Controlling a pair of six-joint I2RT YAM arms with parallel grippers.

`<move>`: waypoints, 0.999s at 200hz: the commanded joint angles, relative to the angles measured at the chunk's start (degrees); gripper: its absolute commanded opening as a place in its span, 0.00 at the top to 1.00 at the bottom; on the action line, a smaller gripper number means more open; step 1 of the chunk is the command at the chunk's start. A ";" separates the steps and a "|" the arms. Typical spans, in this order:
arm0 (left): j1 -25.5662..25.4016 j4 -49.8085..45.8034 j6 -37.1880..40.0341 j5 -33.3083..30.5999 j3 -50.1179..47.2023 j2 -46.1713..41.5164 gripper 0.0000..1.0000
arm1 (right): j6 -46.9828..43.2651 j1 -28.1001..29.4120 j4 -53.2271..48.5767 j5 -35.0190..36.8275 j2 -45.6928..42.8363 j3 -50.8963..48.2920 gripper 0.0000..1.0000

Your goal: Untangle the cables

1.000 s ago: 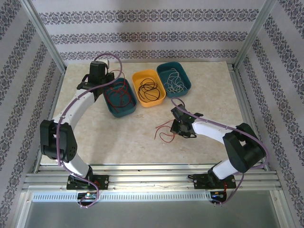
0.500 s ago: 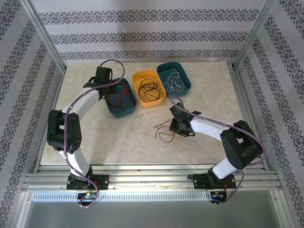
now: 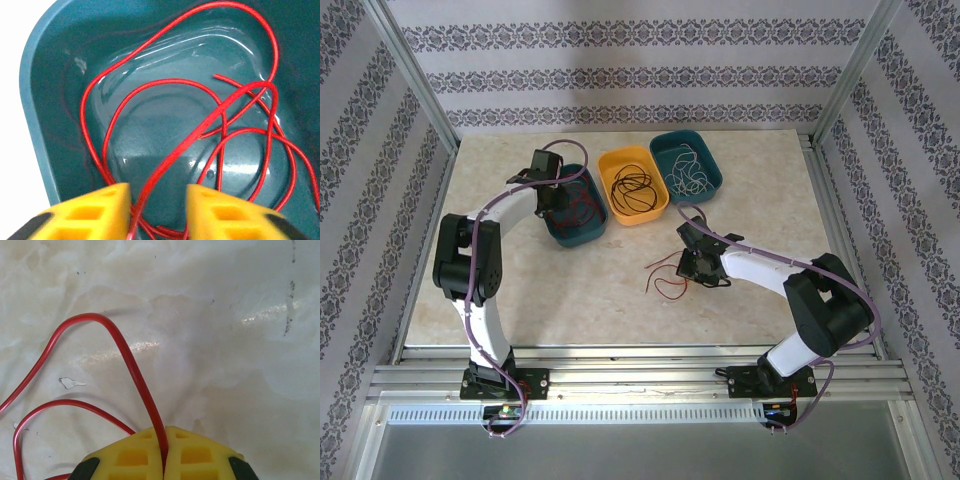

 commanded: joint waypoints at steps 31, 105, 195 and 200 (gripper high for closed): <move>0.58 -0.66 0.12 -0.81 0.92 -7.34 0.45 | -0.12 -0.33 -0.99 1.04 -0.33 0.06 0.98; 0.57 2.46 -1.58 -1.94 -4.83 -16.93 0.07 | -0.49 -0.14 -1.53 2.69 -2.27 -0.27 1.00; 7.19 16.73 -16.65 7.74 -18.23 -18.23 0.01 | -0.25 0.03 -1.26 3.50 -3.67 -1.33 1.00; 7.38 17.07 -16.97 8.08 -18.42 -17.92 0.01 | -0.29 0.00 -1.26 3.50 -3.69 -1.32 1.00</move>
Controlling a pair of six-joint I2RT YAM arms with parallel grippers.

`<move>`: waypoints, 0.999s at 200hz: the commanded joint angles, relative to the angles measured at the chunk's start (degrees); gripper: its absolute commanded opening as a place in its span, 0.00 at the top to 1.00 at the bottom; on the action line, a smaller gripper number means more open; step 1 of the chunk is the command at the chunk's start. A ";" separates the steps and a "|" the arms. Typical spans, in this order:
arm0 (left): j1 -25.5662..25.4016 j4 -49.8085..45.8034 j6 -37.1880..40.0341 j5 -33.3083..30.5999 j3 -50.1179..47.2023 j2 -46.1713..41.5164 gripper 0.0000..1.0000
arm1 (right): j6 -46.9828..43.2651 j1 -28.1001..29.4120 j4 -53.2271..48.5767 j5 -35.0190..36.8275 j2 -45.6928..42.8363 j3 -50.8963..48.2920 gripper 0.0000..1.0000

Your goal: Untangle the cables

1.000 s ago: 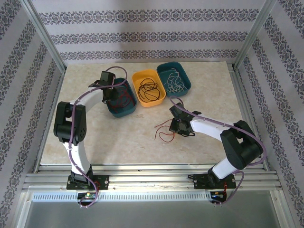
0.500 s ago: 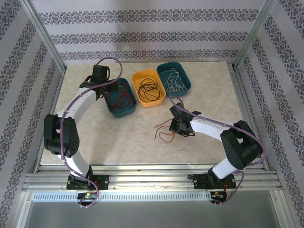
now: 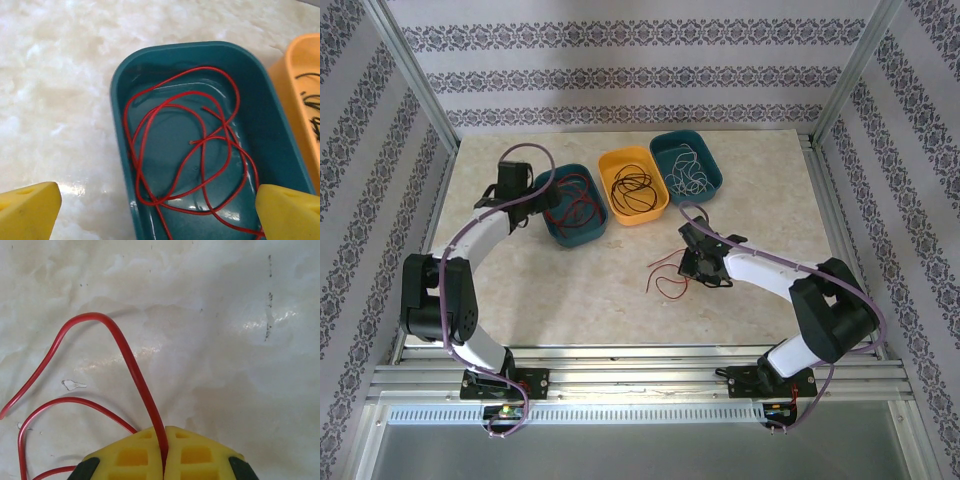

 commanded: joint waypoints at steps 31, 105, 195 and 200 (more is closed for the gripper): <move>1.94 7.77 -6.60 6.53 -1.59 2.74 0.01 | -0.36 0.01 -0.99 1.91 -1.68 -0.38 1.00; 1.86 8.48 -6.61 12.76 2.00 9.35 0.00 | -0.68 0.18 -1.19 2.67 -3.61 -0.38 1.00; 1.49 11.09 -8.82 17.50 5.85 14.54 0.00 | -4.96 3.45 -3.00 6.42 -7.80 3.73 0.99; 1.42 11.18 -8.92 17.58 5.90 14.69 0.00 | -5.18 3.67 -3.22 6.63 -7.89 4.17 0.99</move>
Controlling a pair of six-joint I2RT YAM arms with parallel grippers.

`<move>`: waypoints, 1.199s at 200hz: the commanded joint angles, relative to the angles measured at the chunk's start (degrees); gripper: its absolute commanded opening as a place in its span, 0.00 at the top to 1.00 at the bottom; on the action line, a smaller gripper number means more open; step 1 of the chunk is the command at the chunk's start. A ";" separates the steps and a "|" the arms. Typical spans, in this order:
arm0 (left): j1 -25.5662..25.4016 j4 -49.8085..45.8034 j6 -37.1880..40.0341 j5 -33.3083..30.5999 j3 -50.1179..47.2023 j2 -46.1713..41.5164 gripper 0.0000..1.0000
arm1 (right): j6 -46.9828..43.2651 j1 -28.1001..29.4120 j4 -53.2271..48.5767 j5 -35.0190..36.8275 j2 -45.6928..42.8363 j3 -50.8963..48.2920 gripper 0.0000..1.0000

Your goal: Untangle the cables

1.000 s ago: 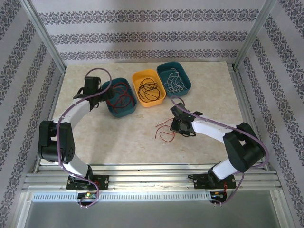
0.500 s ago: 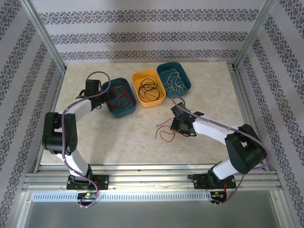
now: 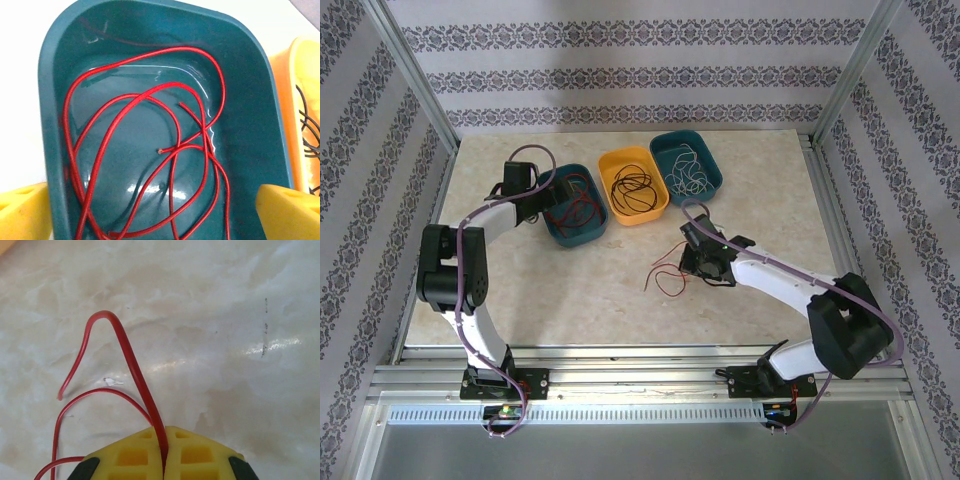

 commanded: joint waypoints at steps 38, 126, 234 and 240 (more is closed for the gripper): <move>-0.41 3.65 -2.99 2.12 1.86 1.97 0.00 | -3.35 2.21 -2.78 3.61 -2.61 5.09 0.99; -1.55 6.22 -4.99 2.66 2.76 2.83 0.00 | -6.95 3.67 -4.17 4.26 -3.92 11.01 0.99; -1.46 -1.48 1.63 -6.57 -4.12 -14.99 0.01 | -13.07 6.67 -5.95 4.54 -6.89 23.49 0.96; -1.46 -2.25 2.30 -7.37 -4.54 -16.58 0.01 | -13.59 6.63 -5.92 4.29 -6.59 24.70 0.96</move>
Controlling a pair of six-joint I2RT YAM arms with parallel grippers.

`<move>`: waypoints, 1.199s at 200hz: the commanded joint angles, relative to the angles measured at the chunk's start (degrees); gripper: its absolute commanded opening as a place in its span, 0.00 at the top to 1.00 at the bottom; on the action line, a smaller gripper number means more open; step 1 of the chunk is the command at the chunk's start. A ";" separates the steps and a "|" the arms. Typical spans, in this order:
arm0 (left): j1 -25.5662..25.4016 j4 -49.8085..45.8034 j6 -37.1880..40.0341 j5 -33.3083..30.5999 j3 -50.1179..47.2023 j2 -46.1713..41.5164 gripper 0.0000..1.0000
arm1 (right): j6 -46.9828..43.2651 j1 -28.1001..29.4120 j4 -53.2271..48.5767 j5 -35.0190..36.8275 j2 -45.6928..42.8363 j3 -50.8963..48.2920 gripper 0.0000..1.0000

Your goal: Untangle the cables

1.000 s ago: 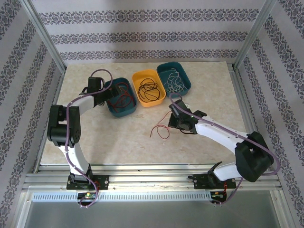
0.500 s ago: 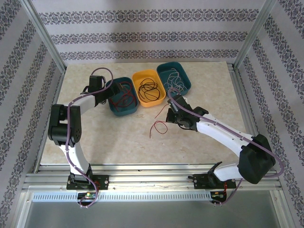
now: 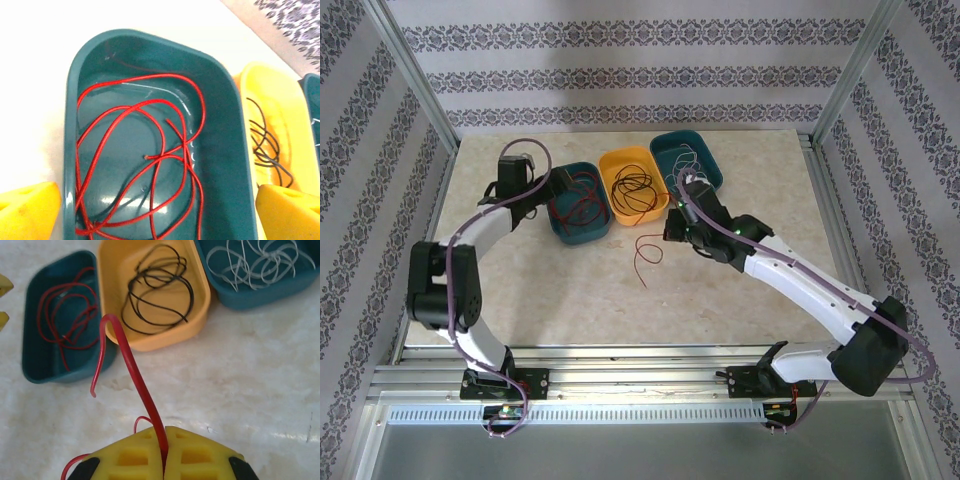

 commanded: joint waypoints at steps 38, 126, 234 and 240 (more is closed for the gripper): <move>-0.33 -7.84 7.67 -10.29 -4.98 -16.65 0.01 | -7.39 1.33 -0.39 -1.15 3.79 13.75 0.95; -0.32 -12.71 10.84 -16.72 -14.51 -38.10 0.01 | -16.27 2.26 0.29 -4.10 26.24 42.61 0.96; -0.24 -15.49 11.29 -16.84 -16.47 -43.09 0.01 | -22.32 1.33 -3.89 -0.74 56.98 77.72 0.97; -0.24 -15.51 11.30 -16.79 -16.55 -43.06 0.01 | -22.61 1.15 -3.91 -0.66 58.01 78.74 0.97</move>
